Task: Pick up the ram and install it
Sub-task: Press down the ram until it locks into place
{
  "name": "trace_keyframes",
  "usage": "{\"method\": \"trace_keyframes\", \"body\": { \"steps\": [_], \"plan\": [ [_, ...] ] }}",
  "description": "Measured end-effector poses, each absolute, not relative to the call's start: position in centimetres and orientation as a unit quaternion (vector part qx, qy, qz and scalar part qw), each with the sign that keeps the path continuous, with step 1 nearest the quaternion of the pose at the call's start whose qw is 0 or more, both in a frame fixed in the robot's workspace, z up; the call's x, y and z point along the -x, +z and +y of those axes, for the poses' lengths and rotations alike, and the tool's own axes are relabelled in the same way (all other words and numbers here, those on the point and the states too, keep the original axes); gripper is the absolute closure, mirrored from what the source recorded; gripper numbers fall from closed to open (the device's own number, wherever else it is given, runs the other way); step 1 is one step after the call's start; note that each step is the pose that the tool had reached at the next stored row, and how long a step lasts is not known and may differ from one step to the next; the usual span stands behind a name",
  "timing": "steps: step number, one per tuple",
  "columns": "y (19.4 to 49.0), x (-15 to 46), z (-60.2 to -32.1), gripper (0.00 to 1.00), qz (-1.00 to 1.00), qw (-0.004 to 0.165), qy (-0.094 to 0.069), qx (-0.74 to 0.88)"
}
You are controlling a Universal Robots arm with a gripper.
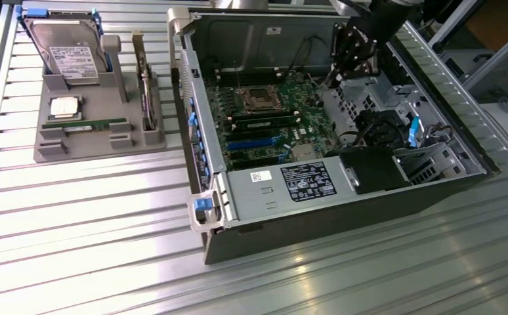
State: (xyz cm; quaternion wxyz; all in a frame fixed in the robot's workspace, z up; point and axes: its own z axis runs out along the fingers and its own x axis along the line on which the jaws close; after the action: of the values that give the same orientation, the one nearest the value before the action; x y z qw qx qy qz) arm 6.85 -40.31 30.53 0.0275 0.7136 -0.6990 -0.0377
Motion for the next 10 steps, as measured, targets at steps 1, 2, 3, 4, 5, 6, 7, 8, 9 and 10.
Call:
{"method": "trace_keyframes", "body": {
  "steps": [1,2,3,4,5,6,7,8,9,10],
  "plan": [
    [31.3,-6.8,-40.3,0.89,-0.699,0.027,-0.038,-0.714],
    [31.8,-6.8,-40.3,0.89,-0.699,0.028,-0.038,-0.714],
    [32.2,-6.8,-40.3,0.89,-0.699,0.027,-0.038,-0.714],
    [32.9,-6.8,-40.3,0.89,-0.699,0.027,-0.038,-0.714],
    [33.8,-6.8,-40.3,0.89,-0.699,0.028,-0.038,-0.714],
    [34.3,-6.8,-40.3,0.89,-0.699,0.027,-0.038,-0.714],
    [34.3,-6.8,-40.3,0.89,-0.699,0.027,-0.038,-0.714],
    [34.3,-6.8,-40.3,0.89,-0.699,0.027,-0.038,-0.714],
    [34.3,-6.8,-40.3,0.89,-0.699,0.027,-0.038,-0.714],
    [34.3,-6.8,-40.3,0.89,-0.699,0.027,-0.038,-0.714]
  ]
}}
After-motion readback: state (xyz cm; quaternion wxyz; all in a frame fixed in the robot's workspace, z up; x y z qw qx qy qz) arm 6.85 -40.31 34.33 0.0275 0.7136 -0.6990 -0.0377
